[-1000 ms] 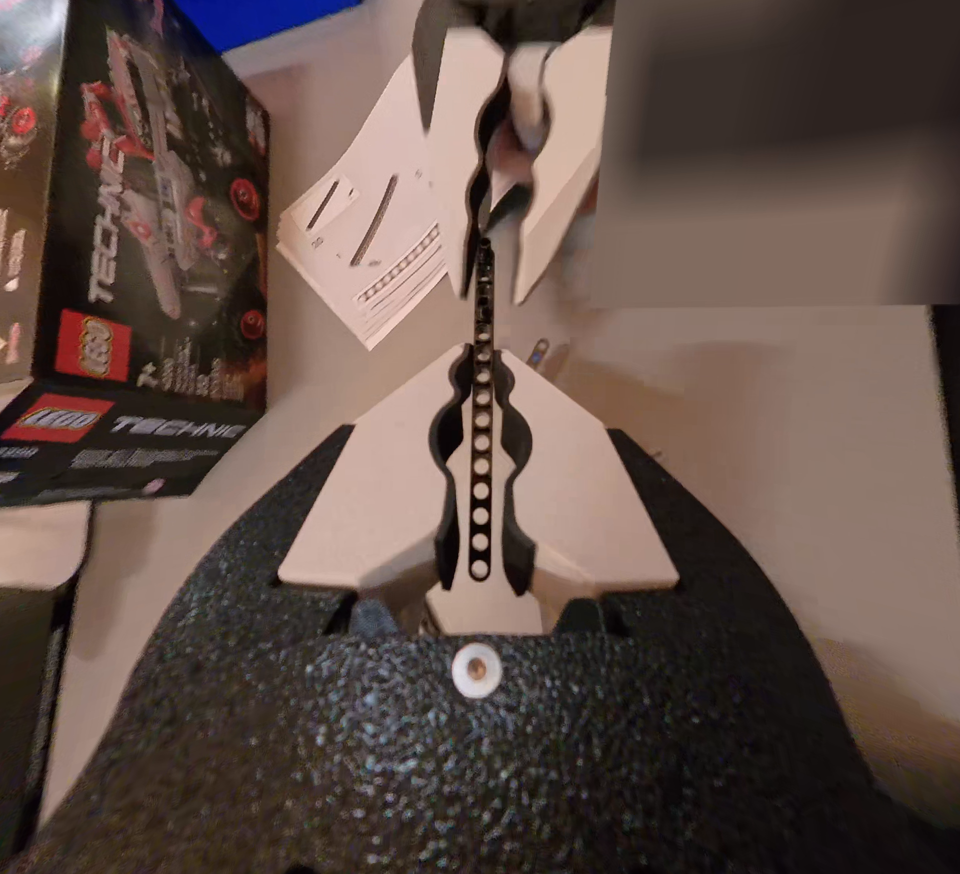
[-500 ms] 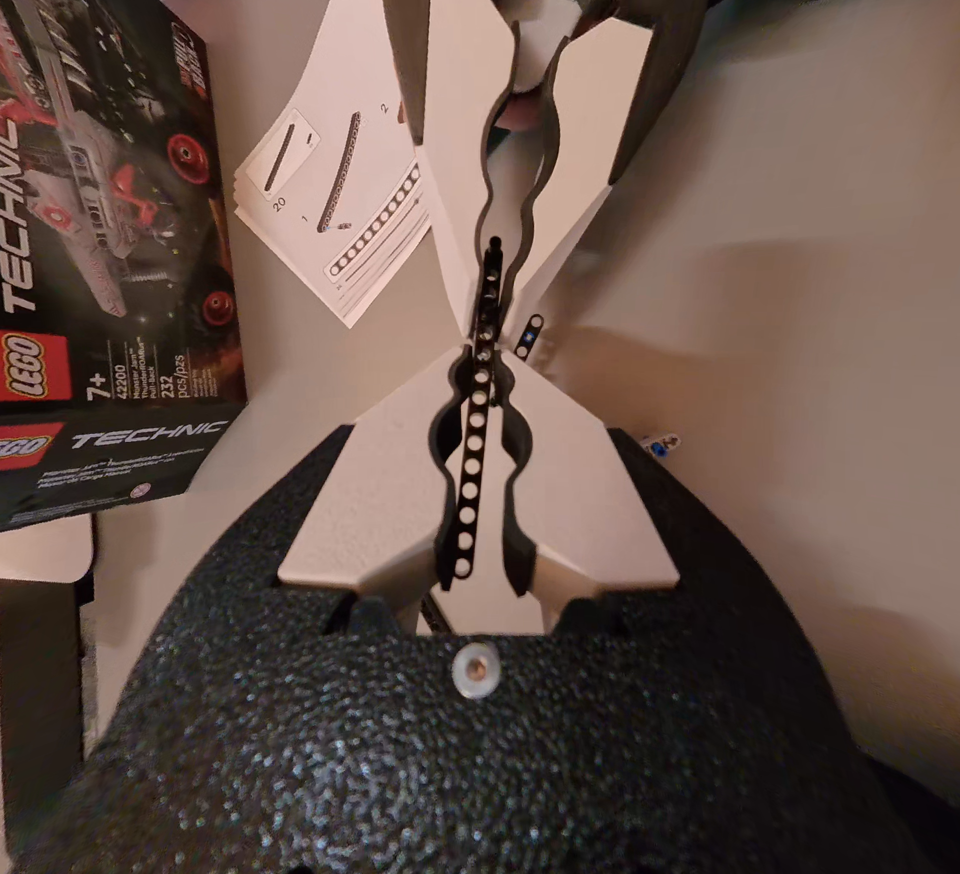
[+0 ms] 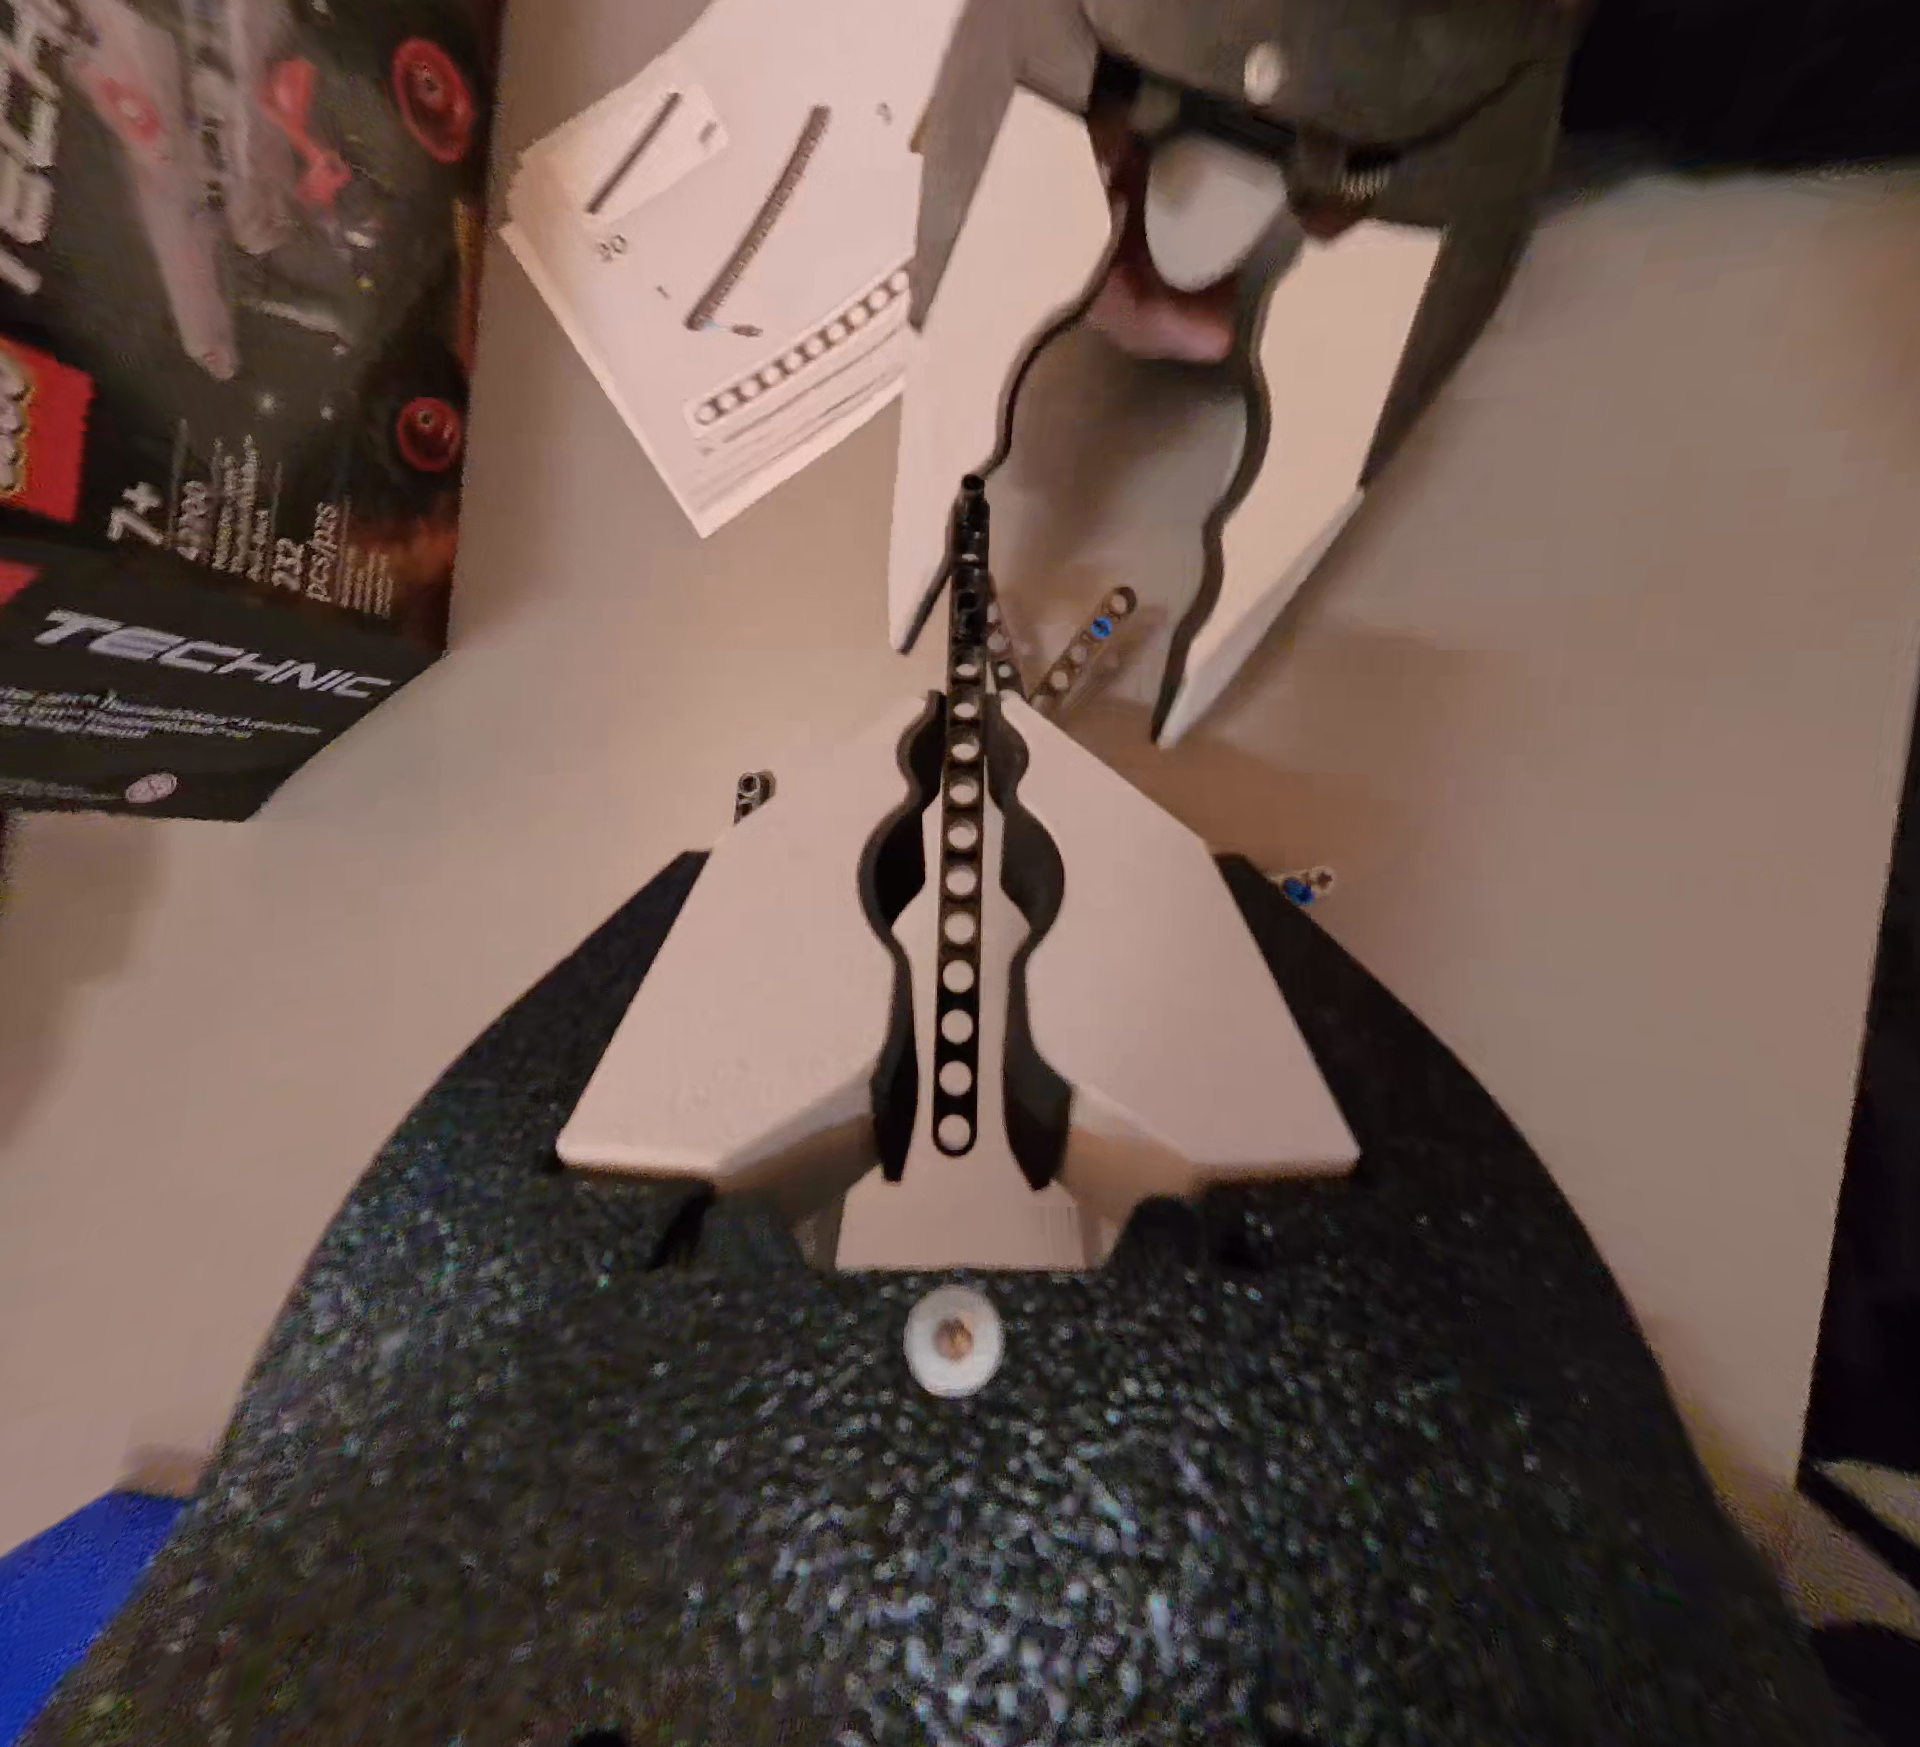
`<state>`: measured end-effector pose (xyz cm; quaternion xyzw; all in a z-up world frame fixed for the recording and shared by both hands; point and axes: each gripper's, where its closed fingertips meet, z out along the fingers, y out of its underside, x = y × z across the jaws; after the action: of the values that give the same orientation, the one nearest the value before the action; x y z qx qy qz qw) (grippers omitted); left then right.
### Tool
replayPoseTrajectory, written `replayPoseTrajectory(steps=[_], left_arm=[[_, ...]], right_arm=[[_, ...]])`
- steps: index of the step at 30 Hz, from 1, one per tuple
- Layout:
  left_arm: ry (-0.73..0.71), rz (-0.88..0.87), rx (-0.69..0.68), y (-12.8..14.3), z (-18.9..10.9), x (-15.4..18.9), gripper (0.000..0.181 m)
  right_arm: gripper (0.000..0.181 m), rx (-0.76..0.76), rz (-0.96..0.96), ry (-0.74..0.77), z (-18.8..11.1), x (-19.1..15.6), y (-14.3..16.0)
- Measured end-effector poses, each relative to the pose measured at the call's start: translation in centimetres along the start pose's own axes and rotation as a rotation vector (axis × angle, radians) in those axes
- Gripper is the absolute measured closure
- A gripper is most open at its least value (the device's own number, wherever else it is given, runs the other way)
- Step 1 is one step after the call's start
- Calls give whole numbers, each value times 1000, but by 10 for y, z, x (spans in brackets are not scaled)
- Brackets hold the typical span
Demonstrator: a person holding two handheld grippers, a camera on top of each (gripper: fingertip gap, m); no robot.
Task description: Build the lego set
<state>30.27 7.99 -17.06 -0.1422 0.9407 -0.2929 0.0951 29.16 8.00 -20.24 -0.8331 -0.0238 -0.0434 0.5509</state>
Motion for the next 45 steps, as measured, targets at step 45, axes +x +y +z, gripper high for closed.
replayPoseTrajectory(steps=[45], left_arm=[[-29, -137, 327, 11, -21, 67, 176]], right_arm=[[166, -86, 129, -329, -1, -88, 10]])
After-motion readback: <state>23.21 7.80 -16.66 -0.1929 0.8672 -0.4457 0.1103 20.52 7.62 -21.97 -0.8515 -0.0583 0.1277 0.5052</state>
